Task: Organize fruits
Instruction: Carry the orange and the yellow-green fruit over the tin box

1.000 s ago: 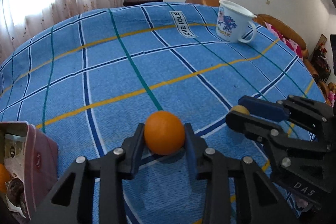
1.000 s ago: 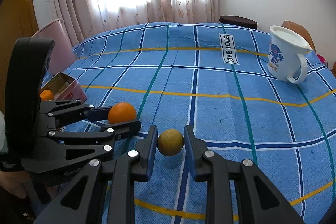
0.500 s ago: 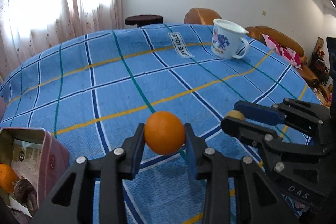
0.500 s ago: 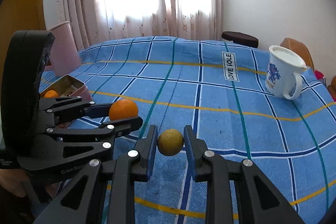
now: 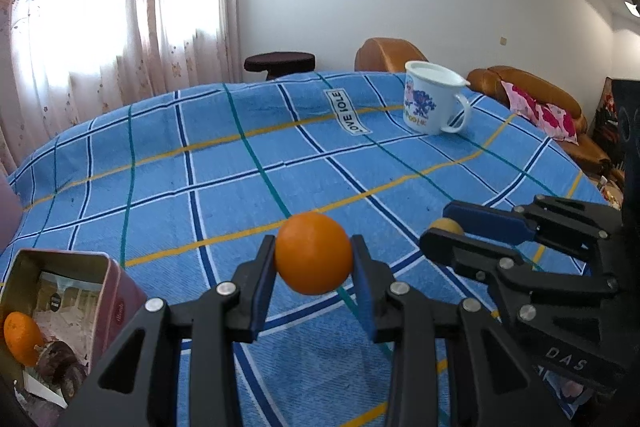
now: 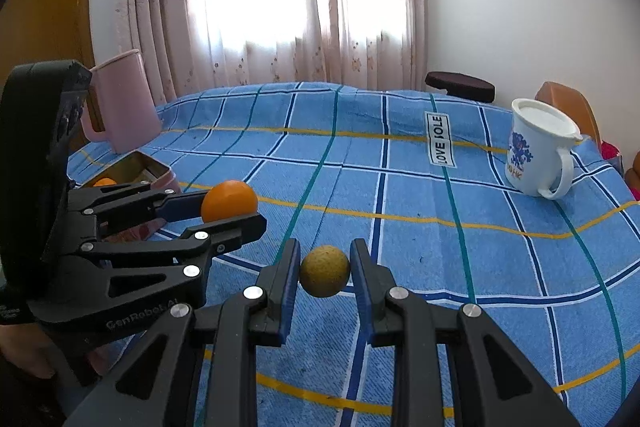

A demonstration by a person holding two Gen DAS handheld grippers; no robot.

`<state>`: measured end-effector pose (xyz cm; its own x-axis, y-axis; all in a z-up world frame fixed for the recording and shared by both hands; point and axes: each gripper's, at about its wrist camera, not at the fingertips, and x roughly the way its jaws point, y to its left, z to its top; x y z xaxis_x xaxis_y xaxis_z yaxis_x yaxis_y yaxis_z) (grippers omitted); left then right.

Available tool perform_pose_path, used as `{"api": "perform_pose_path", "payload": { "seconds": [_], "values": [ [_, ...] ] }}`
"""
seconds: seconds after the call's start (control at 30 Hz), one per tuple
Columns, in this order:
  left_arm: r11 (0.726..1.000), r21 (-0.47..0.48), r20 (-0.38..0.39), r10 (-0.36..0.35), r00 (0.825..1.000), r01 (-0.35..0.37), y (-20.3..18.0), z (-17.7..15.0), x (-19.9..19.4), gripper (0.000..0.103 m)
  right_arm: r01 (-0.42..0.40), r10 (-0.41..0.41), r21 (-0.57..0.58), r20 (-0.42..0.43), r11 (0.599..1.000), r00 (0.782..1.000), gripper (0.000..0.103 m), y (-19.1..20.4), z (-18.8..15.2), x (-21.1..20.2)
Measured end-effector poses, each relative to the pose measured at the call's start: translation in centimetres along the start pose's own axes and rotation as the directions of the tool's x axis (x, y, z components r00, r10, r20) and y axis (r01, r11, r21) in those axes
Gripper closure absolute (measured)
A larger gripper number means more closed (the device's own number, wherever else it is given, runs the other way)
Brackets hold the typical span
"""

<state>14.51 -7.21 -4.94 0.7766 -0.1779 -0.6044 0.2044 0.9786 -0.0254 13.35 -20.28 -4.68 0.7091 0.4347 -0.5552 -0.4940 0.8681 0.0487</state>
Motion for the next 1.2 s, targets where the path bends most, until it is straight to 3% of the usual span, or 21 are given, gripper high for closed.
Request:
{"api": "perform_pose_path", "payload": {
  "seconds": [1.2],
  "values": [
    [0.998, -0.013, 0.212, 0.063, 0.975, -0.062, -0.2, -1.3, -4.7, 0.065, 0.001, 0.006, -0.037, 0.195, 0.999, 0.981, 0.076, 0.7, -0.4, -3.7]
  ]
}}
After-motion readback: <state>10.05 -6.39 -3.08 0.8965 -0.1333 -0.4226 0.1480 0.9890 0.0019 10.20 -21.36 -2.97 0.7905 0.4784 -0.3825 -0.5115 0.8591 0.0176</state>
